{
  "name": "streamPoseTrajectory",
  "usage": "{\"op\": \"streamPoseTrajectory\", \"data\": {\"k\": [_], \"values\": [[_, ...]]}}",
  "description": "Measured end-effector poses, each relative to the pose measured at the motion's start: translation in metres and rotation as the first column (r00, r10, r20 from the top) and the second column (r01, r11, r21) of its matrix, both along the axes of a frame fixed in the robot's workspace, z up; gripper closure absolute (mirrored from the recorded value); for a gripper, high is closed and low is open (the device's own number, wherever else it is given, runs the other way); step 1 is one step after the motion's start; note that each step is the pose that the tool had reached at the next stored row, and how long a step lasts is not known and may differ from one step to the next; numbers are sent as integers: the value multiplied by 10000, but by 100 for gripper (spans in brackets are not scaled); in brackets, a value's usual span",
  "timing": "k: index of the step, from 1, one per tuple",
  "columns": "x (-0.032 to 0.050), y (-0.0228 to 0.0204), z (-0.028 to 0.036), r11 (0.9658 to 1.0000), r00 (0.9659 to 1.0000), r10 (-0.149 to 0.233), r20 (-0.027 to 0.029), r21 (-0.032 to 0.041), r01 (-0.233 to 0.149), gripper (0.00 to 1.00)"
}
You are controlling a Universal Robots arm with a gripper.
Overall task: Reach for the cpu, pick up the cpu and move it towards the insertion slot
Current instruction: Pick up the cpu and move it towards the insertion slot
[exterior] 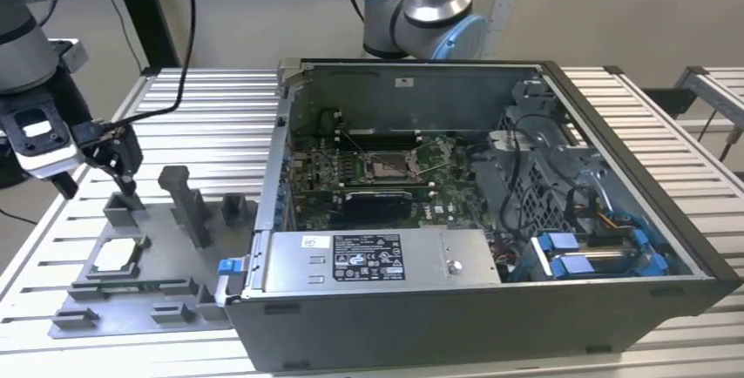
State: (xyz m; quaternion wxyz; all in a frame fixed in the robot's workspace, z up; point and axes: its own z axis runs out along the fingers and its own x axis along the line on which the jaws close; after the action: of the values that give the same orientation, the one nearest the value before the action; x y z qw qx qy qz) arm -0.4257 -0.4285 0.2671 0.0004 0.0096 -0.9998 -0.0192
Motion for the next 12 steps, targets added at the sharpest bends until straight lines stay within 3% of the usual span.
{"op": "streamPoseTrajectory", "data": {"k": [12], "values": [[0,0,-171,10000,10000,0,-1,-1,0,0]]}}
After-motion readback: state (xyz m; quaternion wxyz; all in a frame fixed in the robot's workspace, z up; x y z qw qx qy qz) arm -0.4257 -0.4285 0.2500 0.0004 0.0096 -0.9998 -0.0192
